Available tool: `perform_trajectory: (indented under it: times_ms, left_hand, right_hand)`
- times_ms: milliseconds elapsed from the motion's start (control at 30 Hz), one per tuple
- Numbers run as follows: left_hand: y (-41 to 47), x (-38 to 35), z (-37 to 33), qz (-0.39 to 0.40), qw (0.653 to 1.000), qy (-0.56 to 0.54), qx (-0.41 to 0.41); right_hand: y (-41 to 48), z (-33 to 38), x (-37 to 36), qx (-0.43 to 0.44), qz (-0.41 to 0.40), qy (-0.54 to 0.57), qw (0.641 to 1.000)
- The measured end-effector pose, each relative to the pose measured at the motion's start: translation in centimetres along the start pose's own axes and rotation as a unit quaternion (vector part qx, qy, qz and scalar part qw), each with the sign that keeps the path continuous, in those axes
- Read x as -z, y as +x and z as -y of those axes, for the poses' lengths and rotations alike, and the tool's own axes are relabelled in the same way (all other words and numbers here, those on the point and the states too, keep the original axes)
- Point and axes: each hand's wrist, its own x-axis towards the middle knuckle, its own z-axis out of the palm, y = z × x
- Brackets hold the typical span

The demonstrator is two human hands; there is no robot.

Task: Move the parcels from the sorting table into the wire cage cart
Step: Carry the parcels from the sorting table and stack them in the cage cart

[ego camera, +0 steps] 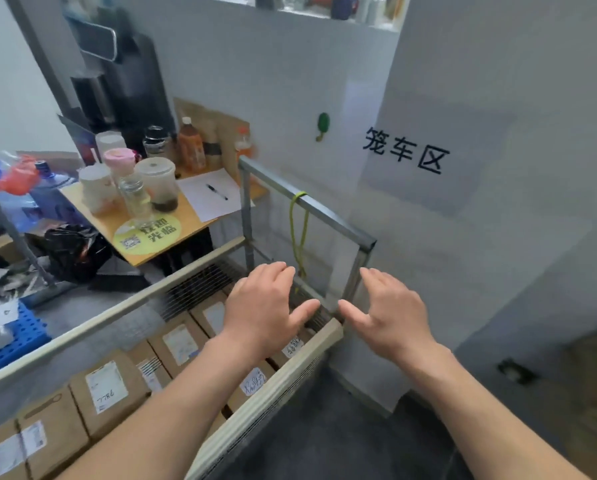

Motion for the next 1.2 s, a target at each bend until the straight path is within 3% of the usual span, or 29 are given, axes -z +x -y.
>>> perform_trajectory:
  times_ms: [500, 767, 1200]
  left_hand:
    - [2.8, -2.2, -14.5, 0.063, 0.98, -0.038, -0.187]
    - [3.8, -3.0, -19.0, 0.088, 0.948, -0.055, -0.302]
    - [3.6, -5.0, -25.2, 0.148, 0.9, -0.077, -0.403]
  right_hand:
    - [-9.3, -11.3, 7.0, -0.223, -0.04, -0.052, 0.973]
    - [-14.0, -13.3, 8.3, -0.346, -0.055, -0.054, 0.935]
    - [-20.1, -16.1, 8.4, -0.483, -0.08, -0.045, 0.871]
